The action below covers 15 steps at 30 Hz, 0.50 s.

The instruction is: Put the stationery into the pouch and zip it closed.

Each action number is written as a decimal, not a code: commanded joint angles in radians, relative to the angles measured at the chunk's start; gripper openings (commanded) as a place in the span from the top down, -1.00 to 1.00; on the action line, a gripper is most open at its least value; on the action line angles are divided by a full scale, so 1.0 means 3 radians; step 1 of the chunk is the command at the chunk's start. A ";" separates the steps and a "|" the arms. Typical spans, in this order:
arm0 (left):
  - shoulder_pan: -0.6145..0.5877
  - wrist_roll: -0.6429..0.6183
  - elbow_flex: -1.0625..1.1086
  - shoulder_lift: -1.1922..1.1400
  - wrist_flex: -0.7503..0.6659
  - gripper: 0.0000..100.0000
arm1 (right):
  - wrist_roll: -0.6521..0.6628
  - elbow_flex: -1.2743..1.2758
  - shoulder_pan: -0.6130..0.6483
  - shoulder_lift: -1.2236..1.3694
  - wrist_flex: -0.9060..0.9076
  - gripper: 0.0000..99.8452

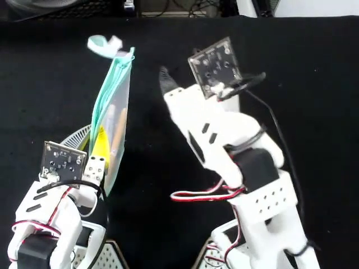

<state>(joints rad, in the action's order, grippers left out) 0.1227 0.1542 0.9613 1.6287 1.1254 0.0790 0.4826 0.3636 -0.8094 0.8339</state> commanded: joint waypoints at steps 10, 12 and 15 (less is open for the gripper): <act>-0.1066 0.0036 -0.0534 0.0000 -0.0046 0.94 | -0.0041 0.2227 -0.0946 -0.0115 -0.1289 0.97; -0.1430 0.0051 -0.0621 -0.0036 -0.0107 0.94 | -0.0041 0.2478 -0.0946 -0.0115 -0.1647 0.97; -0.1813 0.0072 -0.0637 -0.0046 -0.0271 0.94 | -0.0041 0.2841 -0.0951 -0.0100 -0.2189 0.97</act>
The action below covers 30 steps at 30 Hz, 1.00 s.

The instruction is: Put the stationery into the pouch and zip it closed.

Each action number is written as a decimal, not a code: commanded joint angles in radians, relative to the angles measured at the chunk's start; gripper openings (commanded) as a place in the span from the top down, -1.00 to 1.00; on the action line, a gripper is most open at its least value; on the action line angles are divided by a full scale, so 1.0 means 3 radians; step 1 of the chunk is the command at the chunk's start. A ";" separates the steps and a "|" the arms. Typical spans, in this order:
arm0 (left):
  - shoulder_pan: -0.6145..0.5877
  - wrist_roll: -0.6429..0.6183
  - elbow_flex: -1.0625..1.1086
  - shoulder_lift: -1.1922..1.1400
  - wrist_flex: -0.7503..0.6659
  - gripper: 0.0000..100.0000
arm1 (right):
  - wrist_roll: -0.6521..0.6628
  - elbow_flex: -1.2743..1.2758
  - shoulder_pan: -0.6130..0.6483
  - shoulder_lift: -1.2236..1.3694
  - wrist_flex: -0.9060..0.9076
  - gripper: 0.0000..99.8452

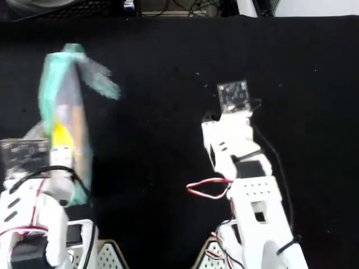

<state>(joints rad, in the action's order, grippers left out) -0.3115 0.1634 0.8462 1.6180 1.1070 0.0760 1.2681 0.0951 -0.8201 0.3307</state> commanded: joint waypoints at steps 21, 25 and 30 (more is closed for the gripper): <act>0.1527 0.0107 0.0448 -0.2337 -0.1851 0.94 | 0.0005 0.0729 -0.0148 -0.0059 -0.1156 0.97; 0.1747 -0.0056 0.0069 -0.2987 -0.2051 0.93 | 0.0005 0.0760 -0.0133 -0.0059 -0.1166 0.97; 0.1818 -0.0368 -0.0652 -0.3728 -0.2046 0.67 | 0.0005 0.0775 -0.0123 -0.0059 -0.1166 0.97</act>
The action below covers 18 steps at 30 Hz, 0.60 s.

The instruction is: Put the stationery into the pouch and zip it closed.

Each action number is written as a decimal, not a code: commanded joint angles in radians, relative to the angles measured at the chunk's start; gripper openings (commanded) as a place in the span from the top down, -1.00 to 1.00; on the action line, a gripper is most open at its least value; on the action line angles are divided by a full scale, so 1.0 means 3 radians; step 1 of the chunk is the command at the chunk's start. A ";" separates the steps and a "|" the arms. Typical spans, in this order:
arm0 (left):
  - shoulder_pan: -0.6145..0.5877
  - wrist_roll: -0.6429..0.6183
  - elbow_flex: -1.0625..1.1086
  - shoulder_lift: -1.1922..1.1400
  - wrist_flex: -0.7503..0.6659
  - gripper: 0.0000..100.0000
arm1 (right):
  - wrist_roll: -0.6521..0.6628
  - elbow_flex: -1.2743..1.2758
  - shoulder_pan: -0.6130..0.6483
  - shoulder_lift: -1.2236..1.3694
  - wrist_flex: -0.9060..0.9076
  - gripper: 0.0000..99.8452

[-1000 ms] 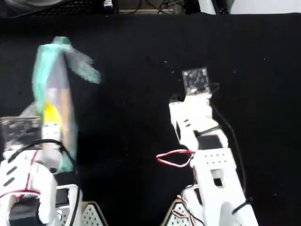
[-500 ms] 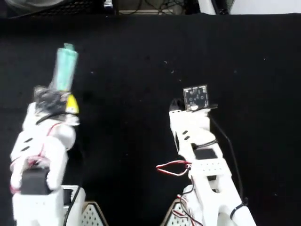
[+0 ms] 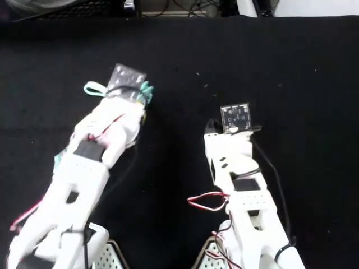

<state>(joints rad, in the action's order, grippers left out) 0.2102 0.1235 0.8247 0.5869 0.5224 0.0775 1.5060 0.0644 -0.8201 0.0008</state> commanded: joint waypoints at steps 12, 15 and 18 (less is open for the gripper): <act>0.0136 -0.0696 -0.2826 -0.1284 0.0921 0.56 | 0.0000 -0.0018 -0.0020 -0.0059 -0.0066 0.97; 0.0130 -0.0690 -0.3056 -0.1289 0.1360 0.56 | 0.0000 -0.0018 -0.0020 -0.0059 -0.0066 0.97; 0.0079 -0.0660 -0.3076 -0.1279 0.1984 0.56 | 0.0000 -0.0018 -0.0020 -0.0059 -0.0066 0.97</act>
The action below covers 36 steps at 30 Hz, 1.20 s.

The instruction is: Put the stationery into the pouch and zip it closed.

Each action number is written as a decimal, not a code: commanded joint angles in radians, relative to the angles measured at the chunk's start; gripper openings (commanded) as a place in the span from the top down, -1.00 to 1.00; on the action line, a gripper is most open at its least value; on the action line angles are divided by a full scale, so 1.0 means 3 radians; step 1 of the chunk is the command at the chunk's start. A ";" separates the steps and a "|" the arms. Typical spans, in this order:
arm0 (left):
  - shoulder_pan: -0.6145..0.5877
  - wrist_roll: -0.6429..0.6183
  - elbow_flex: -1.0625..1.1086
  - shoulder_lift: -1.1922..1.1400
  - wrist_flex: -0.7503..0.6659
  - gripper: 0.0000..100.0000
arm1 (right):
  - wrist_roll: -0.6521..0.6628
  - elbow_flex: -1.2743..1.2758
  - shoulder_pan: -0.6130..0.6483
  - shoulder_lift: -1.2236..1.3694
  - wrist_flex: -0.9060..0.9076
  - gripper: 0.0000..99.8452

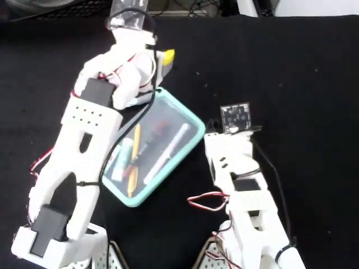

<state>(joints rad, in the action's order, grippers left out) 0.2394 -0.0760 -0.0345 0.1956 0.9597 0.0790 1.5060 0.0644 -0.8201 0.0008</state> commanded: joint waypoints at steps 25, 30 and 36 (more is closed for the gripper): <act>-0.1665 0.0926 0.3920 0.2695 0.0220 0.93 | -0.0005 0.0028 0.0153 -0.0054 -0.0066 0.97; -0.1665 0.1233 0.4616 0.3549 0.0220 0.93 | -0.0005 0.0028 0.0153 -0.0054 -0.0066 0.97; -0.1670 0.1222 0.5265 0.4598 0.0251 0.94 | -0.0005 0.0028 0.0153 -0.0054 -0.0066 0.97</act>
<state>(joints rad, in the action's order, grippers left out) -0.2516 0.2800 1.4906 1.4323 1.0395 0.0790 1.5182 0.0921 -0.8201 0.0008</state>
